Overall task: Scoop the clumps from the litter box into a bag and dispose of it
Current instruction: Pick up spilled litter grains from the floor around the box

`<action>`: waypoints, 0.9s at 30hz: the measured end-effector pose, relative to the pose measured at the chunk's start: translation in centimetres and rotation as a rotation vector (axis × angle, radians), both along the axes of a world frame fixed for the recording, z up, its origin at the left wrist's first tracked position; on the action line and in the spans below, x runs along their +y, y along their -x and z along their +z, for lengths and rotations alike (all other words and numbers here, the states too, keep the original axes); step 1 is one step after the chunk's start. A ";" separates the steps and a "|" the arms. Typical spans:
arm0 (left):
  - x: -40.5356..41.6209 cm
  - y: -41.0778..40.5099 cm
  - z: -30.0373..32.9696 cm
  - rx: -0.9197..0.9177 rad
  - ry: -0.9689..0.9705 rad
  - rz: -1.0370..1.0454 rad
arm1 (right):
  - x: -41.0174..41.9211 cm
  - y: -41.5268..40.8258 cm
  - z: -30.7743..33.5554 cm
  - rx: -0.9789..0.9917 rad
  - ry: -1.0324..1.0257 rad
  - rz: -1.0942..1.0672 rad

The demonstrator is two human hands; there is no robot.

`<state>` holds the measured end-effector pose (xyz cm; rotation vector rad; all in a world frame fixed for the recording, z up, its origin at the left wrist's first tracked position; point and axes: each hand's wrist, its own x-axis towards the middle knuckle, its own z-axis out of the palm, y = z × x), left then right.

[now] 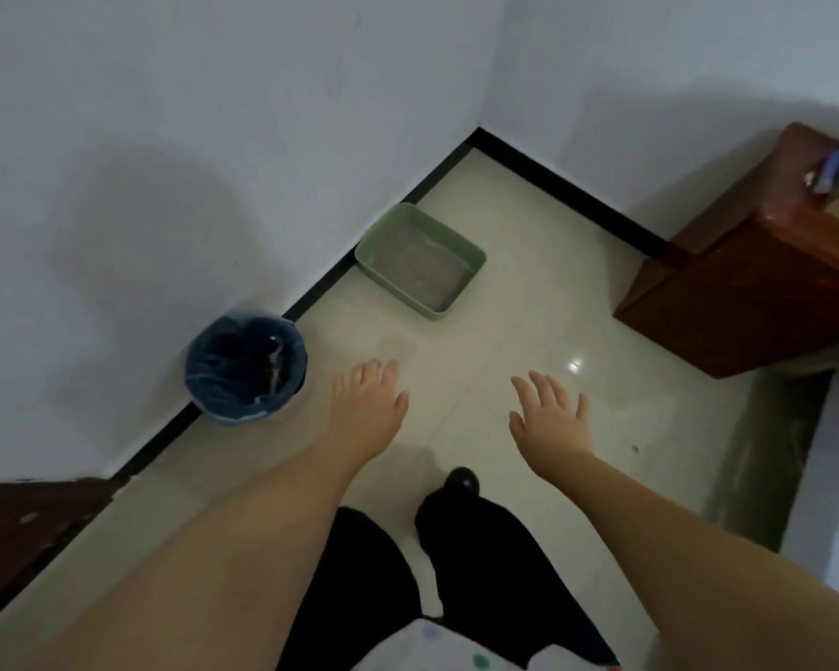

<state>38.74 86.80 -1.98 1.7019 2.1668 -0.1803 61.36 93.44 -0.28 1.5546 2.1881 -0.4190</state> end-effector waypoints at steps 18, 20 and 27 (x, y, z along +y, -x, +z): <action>21.7 5.7 -18.5 -0.099 0.234 0.046 | 22.9 8.9 -19.7 0.010 0.253 -0.152; 23.5 5.4 -22.3 -0.116 0.246 0.032 | 24.4 9.0 -23.7 0.019 0.307 -0.164; 27.9 2.9 -42.8 -0.256 0.415 -0.054 | 28.9 7.4 -44.0 0.147 0.452 -0.243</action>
